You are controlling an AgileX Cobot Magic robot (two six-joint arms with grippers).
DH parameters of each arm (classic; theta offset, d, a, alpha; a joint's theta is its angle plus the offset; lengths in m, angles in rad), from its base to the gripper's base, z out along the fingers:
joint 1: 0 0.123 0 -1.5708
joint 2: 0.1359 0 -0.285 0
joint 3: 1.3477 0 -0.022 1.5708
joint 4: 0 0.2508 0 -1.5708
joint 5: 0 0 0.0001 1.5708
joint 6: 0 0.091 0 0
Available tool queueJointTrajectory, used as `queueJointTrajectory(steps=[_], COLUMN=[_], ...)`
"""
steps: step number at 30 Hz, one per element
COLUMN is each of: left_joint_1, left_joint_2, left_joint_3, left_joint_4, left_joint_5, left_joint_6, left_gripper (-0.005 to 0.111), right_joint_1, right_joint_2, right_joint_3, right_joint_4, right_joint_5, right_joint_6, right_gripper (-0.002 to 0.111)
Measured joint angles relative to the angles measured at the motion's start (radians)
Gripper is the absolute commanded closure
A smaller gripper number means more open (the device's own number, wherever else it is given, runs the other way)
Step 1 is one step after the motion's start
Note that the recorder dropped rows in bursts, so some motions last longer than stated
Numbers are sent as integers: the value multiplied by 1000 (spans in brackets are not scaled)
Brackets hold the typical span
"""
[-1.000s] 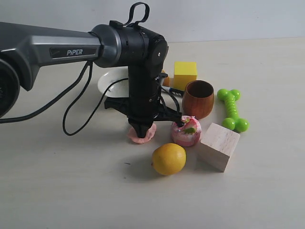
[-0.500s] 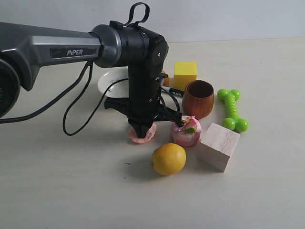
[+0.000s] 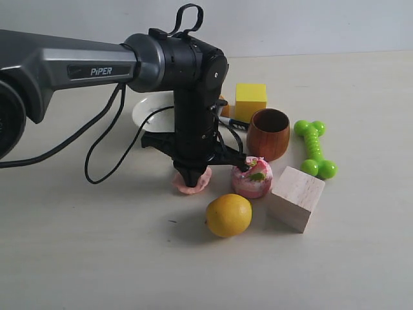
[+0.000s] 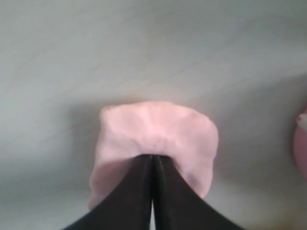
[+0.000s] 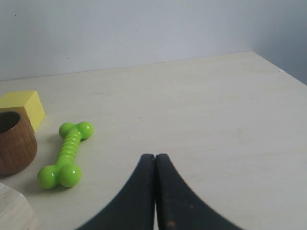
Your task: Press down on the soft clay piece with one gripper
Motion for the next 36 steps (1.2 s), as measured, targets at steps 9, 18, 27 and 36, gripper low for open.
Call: queueJointTrajectory(steps=[9, 18, 27, 36], left_joint_1=[-4, -4, -4, -4], left_joint_2=[-23, -41, -86, -86], left_joint_3=[14, 31, 37, 37], left_joint_4=[22, 22, 70, 70], left_joint_5=[-21, -41, -38, -31], left_joint_6=[-14, -15, -15, -15], left_gripper=[107, 107, 107, 107], right_joint_1=[0, 0, 0, 0], right_joint_2=[0, 0, 0, 0], right_joint_3=[0, 0, 0, 0], right_joint_4=[0, 0, 0, 0], right_joint_5=[0, 0, 0, 0], right_joint_6=[0, 0, 0, 0], right_gripper=[108, 108, 108, 108])
